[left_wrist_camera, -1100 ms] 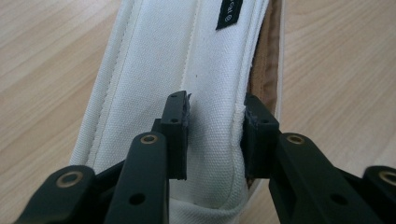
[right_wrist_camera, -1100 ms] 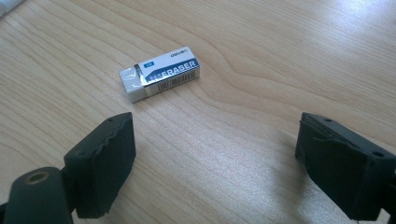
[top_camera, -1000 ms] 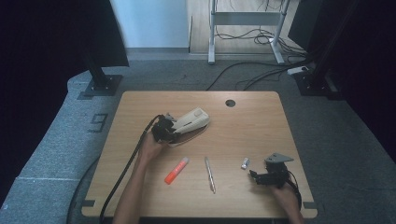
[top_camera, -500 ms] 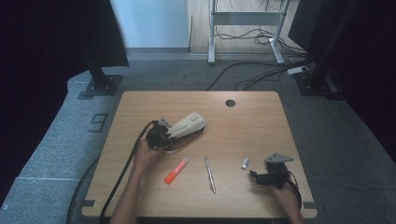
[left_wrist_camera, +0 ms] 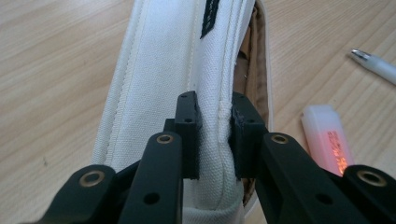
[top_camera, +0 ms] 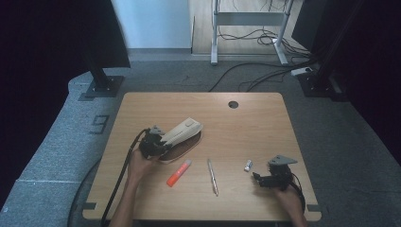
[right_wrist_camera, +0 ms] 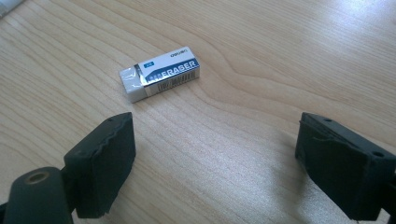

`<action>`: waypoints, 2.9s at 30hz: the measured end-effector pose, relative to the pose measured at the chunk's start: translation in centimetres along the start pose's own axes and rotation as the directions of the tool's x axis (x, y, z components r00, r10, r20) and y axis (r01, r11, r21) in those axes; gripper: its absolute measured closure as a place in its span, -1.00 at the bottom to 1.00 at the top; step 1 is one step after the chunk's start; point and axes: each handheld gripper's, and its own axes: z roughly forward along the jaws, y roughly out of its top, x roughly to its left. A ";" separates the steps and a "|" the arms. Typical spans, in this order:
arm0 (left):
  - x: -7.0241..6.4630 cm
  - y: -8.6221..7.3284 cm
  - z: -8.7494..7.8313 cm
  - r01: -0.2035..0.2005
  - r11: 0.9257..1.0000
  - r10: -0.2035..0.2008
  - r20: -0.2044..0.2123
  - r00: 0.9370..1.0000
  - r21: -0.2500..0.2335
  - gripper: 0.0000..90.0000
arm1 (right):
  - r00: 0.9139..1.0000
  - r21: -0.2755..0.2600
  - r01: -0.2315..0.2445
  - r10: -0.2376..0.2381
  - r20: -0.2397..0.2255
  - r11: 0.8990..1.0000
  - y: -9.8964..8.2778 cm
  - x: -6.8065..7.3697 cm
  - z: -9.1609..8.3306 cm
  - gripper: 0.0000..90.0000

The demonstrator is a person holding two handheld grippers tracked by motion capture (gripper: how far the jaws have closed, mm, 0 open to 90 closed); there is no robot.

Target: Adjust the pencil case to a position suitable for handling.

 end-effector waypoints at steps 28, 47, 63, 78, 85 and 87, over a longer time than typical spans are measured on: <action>-0.2 -2.2 -2.0 0.044 0.998 -0.042 0.045 0.998 -0.050 0.69 | 1.000 0.013 -0.010 0.010 0.002 1.000 0.1 0.0 0.0 -0.76; 0.0 -2.4 -1.9 0.046 0.998 -0.043 0.059 0.997 -0.049 0.68 | 0.991 0.029 0.091 -0.087 -0.103 0.995 2.8 0.9 0.8 -0.69; 0.1 -2.4 -1.9 0.055 0.997 -0.051 0.069 0.996 -0.053 0.68 | 0.985 0.044 0.124 -0.118 -0.127 0.991 3.8 0.9 2.5 -0.38; 0.2 -2.5 -1.8 0.061 0.997 -0.057 0.078 0.995 -0.052 0.67 | 0.978 0.043 0.148 -0.140 -0.155 0.988 4.0 0.7 2.7 -0.01; 0.2 -2.4 -2.0 0.063 0.996 -0.058 0.075 0.996 -0.063 0.68 | 0.983 0.046 0.126 -0.119 -0.140 0.991 4.0 0.8 2.6 0.01; 0.2 -2.4 -2.1 0.068 0.995 -0.063 0.074 0.995 -0.073 0.69 | 0.985 0.043 0.114 -0.107 -0.138 0.993 4.0 0.7 2.6 0.01</action>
